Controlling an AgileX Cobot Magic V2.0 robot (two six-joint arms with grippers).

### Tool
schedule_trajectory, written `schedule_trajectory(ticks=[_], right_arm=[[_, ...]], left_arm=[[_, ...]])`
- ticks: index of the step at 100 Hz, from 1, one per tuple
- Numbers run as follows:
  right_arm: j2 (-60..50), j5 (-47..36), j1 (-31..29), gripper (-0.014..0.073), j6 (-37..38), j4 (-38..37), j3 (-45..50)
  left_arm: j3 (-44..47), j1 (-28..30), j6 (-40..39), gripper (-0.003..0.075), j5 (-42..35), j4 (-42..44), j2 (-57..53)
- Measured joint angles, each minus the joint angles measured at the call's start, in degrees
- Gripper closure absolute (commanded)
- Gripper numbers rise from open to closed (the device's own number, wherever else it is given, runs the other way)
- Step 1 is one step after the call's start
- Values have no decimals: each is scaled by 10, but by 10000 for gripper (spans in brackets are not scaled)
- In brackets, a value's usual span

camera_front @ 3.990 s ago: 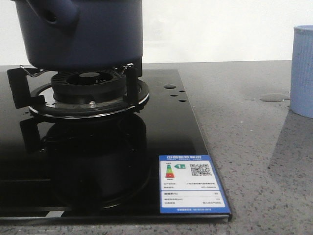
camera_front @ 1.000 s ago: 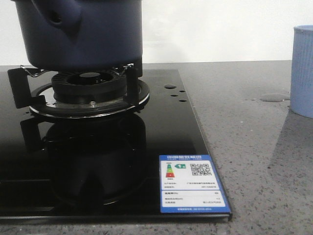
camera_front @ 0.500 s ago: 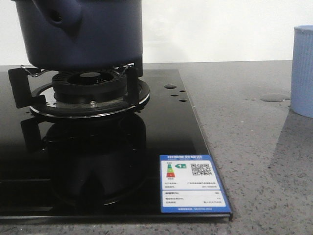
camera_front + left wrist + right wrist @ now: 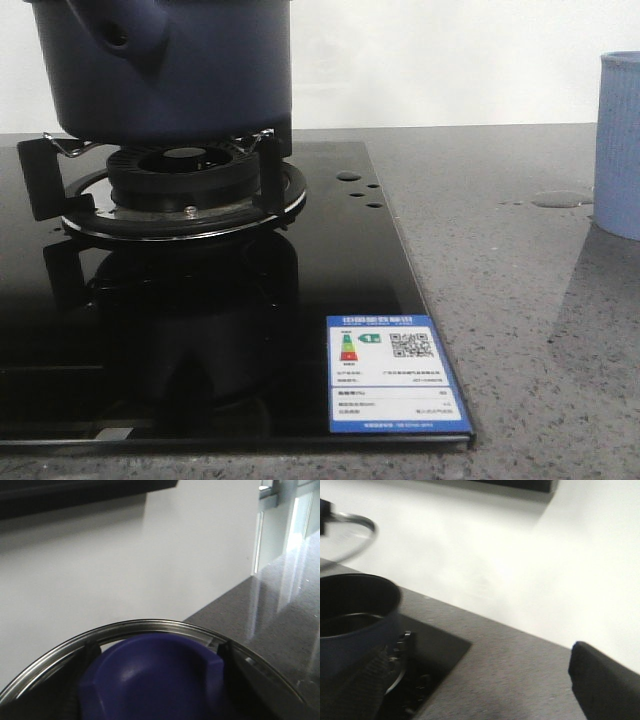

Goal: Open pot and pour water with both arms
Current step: 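Move the right gripper down around the light blue cup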

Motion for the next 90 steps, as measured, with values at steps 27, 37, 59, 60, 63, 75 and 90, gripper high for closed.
schedule_trajectory(ticks=[27,37,59,60,63,75,90], right_arm=[[0,-105,0,-60,4,-12,70],[0,-118,0,-60,5,-5,120],[-11,-128,0,-60,6,24,205],[-13,-128,0,-60,6,24,208],[-17,-128,0,-60,6,25,211],[-28,-116,9,-60,6,35,218],[-29,-117,27,-60,6,40,238]], left_arm=[[31,60,-15,466,-10,1,-72],[53,60,-16,466,-9,12,-98],[92,60,-16,467,-7,26,-129],[94,60,-16,467,-7,27,-129],[96,60,-16,467,-7,27,-130],[99,60,-16,467,-7,27,-130],[99,60,-16,467,-7,27,-130]])
